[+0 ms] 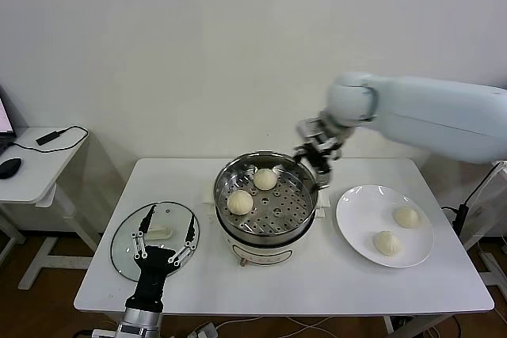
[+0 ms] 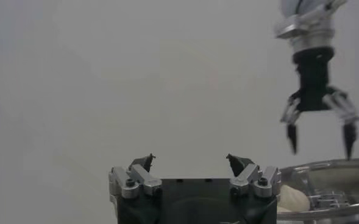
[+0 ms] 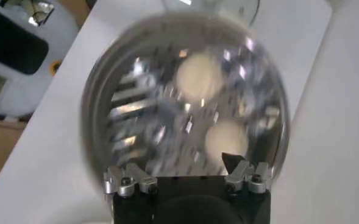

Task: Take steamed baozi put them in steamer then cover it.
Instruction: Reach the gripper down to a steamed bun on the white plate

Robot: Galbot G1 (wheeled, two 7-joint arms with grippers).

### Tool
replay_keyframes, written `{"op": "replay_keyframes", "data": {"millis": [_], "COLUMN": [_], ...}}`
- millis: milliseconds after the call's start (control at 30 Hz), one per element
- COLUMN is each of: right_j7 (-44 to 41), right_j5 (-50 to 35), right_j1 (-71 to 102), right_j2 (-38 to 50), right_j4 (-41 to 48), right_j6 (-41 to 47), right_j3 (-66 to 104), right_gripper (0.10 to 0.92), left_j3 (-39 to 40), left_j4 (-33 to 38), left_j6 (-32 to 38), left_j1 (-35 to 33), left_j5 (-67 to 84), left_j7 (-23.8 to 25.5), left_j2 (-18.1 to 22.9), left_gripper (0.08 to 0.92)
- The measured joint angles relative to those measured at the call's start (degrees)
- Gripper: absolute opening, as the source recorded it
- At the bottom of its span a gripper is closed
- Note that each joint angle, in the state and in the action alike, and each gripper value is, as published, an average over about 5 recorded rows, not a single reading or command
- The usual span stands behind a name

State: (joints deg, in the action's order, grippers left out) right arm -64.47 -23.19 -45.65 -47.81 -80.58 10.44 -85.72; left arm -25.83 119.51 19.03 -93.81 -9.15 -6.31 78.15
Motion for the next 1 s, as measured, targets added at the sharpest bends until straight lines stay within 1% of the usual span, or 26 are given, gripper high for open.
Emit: {"op": "replay_keyframes", "data": {"millis": [233, 433, 667, 1000], "right_j7": [-3.12, -3.67, -2.17, 2.1], "right_j5": [5.33, 9.23, 13.18, 16.9], "right_j1": [6.65, 15.28, 24.41, 33.97], "right_j2": [8.83, 13.62, 15.93, 15.5], "right_j4": [2.66, 4.59, 7.22, 11.99], "right_j6": [-3.44, -4.75, -5.52, -6.24], "right_j3": [2.33, 6.16, 11.18, 17.61], "right_gripper": [0.823, 0.823, 0.823, 0.822], "left_j3": [-0.37, -0.82, -0.88, -1.05], "left_j4": [0.23, 0.43, 1.01, 1.59], "left_j6": [-0.04, -0.07, -0.42, -0.75], "left_j1": [-0.48, -0.88, -1.43, -1.87], "left_j5": [-0.06, -0.22, -0.5, -1.01], "left_j7": [0.0, 0.0, 0.24, 0.11], "left_j2": [0.12, 0.07, 0.12, 0.22], "left_gripper": [0.823, 0.823, 0.823, 0.823]}}
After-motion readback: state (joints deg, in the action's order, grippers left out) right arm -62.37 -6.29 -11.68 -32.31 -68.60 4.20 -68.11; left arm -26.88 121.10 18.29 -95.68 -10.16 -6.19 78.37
